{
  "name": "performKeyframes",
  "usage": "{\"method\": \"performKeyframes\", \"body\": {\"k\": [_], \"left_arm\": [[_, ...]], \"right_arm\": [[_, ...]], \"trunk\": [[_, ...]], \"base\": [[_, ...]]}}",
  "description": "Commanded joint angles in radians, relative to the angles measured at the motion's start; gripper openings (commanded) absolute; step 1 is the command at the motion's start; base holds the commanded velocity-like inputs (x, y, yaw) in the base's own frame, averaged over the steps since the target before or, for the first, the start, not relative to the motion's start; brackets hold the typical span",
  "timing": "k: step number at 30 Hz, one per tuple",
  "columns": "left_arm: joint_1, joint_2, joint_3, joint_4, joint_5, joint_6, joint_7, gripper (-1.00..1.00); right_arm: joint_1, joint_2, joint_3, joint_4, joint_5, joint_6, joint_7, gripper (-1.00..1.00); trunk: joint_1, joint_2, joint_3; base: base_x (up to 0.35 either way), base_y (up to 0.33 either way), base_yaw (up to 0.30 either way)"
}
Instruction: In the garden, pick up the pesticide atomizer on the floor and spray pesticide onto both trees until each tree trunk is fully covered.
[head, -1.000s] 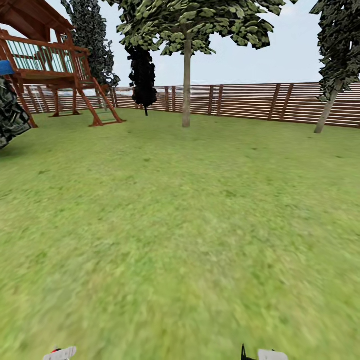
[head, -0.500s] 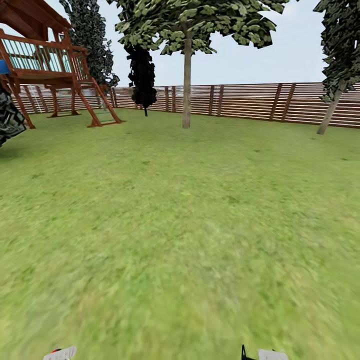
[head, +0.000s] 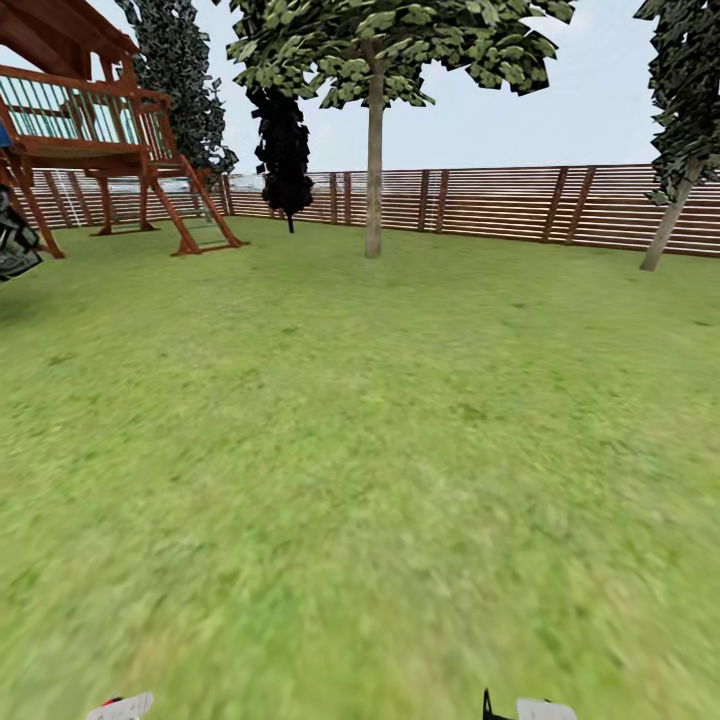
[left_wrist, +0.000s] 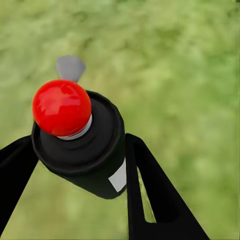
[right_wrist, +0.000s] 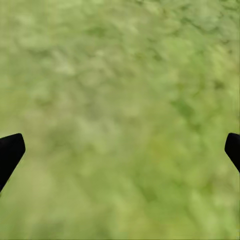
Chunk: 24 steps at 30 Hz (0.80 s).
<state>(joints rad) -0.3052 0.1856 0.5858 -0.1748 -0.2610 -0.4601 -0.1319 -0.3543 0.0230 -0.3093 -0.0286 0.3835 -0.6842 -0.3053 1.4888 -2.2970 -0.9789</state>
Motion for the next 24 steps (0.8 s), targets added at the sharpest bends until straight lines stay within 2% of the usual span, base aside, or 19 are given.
{"method": "performKeyframes", "body": {"k": [1,24], "left_arm": [[0.0,0.0,0.0,0.0,0.0,0.0,0.0,-1.0],[0.0,0.0,0.0,0.0,0.0,0.0,0.0,-1.0]], "right_arm": [[0.0,0.0,0.0,0.0,0.0,0.0,0.0,1.0],[0.0,0.0,0.0,0.0,0.0,0.0,0.0,1.0]], "trunk": [[0.0,0.0,0.0],[0.0,0.0,0.0]], "base": [[0.338,0.0,0.0],[0.338,0.0,0.0]]}}
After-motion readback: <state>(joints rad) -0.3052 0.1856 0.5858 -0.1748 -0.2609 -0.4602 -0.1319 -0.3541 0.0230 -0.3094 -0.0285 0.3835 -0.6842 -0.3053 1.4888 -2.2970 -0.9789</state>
